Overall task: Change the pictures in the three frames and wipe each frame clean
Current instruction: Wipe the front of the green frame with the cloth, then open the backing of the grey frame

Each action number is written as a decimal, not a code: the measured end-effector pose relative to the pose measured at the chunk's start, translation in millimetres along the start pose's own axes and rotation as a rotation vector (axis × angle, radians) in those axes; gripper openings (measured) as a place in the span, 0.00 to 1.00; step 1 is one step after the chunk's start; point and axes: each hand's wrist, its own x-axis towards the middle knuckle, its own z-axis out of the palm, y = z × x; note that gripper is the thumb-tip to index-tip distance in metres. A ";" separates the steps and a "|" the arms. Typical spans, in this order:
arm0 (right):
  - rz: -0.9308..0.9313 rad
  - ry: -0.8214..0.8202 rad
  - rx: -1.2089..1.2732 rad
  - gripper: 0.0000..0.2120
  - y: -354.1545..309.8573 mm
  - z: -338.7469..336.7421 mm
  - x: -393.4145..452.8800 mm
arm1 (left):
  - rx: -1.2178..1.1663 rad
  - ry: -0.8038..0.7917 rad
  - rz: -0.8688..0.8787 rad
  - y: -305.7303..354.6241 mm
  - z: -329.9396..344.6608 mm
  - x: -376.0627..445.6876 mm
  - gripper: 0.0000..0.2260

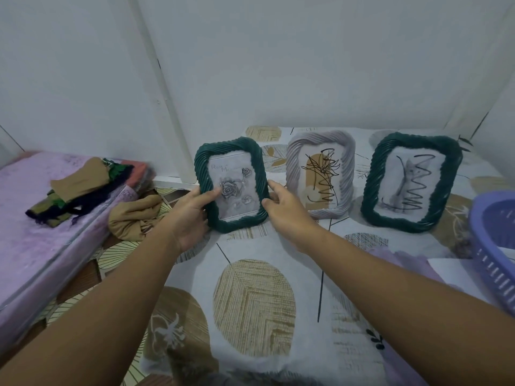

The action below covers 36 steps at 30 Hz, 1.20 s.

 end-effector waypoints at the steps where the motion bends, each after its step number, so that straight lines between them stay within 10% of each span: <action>1: -0.008 -0.002 -0.032 0.23 1.8 -2.3 -7.1 | 0.020 0.063 0.027 -0.2 -0.3 -2.9 0.20; 7: -0.166 0.242 -0.156 0.20 34.0 -31.5 -43.0 | 0.292 0.591 0.554 -10.2 34.6 -49.0 0.16; 10: -0.082 0.416 -0.085 0.19 40.5 -58.6 -50.0 | 0.502 0.446 0.686 -19.1 69.8 -66.7 0.10; 15: 0.107 0.474 0.181 0.23 44.2 -94.0 -44.9 | 0.644 0.159 0.498 -23.8 133.9 -47.5 0.08; 19: 0.148 0.374 0.334 0.23 45.3 -104.1 -36.0 | 0.747 0.147 0.395 -23.7 161.2 -21.0 0.23; 27: 0.151 0.299 0.303 0.40 53.8 -104.2 -20.6 | 0.616 0.116 0.199 -21.3 169.8 7.6 0.14; 36: 0.118 0.406 0.241 0.17 66.5 -108.4 -34.6 | 0.440 0.006 0.229 -13.5 158.8 -18.3 0.08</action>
